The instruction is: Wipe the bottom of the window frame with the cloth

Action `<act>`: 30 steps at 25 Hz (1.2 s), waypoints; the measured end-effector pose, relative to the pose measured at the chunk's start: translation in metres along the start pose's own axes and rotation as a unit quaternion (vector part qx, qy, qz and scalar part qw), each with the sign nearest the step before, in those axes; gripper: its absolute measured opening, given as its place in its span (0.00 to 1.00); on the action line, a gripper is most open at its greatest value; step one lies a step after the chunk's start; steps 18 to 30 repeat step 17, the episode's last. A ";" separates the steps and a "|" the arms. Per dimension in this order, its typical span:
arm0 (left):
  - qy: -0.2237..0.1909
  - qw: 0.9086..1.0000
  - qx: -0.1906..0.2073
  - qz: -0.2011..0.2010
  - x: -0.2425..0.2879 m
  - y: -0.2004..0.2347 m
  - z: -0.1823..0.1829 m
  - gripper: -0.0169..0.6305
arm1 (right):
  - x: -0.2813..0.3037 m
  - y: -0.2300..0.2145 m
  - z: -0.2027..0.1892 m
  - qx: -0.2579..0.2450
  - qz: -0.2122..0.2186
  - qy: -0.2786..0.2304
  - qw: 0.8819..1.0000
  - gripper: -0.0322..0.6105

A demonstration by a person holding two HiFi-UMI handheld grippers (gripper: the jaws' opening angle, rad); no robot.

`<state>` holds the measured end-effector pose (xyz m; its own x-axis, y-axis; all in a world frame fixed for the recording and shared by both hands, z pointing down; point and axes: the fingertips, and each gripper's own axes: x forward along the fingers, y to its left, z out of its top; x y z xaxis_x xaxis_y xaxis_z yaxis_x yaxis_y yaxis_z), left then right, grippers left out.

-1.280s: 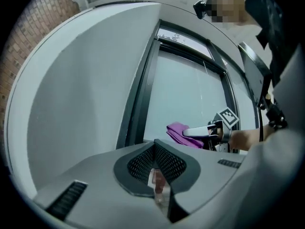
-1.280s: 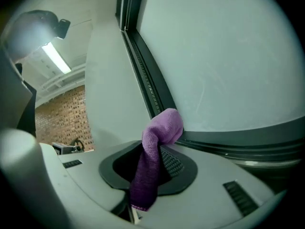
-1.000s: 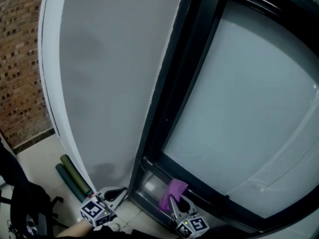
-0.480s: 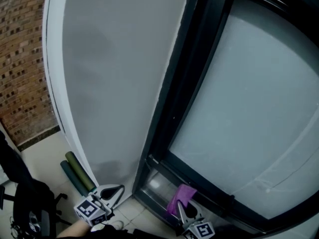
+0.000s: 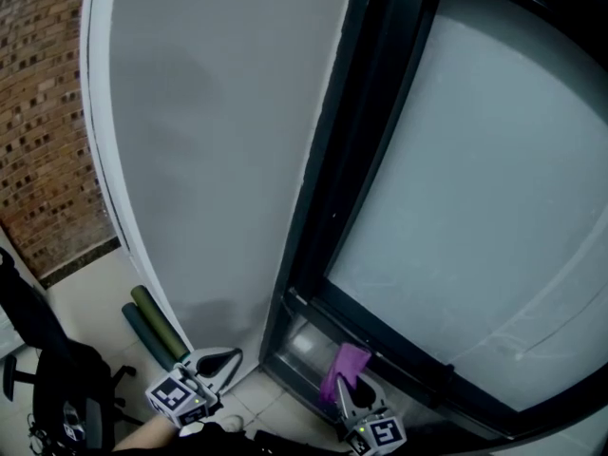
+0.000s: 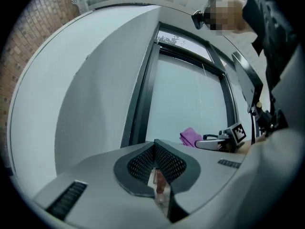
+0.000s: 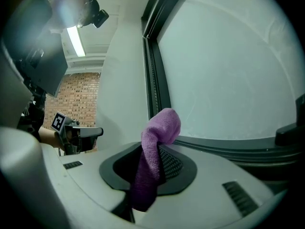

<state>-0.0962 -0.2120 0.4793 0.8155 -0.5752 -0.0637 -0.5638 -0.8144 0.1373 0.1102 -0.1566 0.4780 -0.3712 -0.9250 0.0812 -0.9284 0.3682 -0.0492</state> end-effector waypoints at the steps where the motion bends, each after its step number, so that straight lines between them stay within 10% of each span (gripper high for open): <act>1: -0.002 1.000 0.003 0.003 0.001 0.003 0.001 0.03 | 0.002 0.000 0.000 -0.007 0.001 0.003 1.000 0.18; 30: -0.020 1.000 0.005 0.008 0.005 0.005 0.012 0.03 | -0.005 -0.009 0.021 0.004 -0.008 -0.027 1.000 0.18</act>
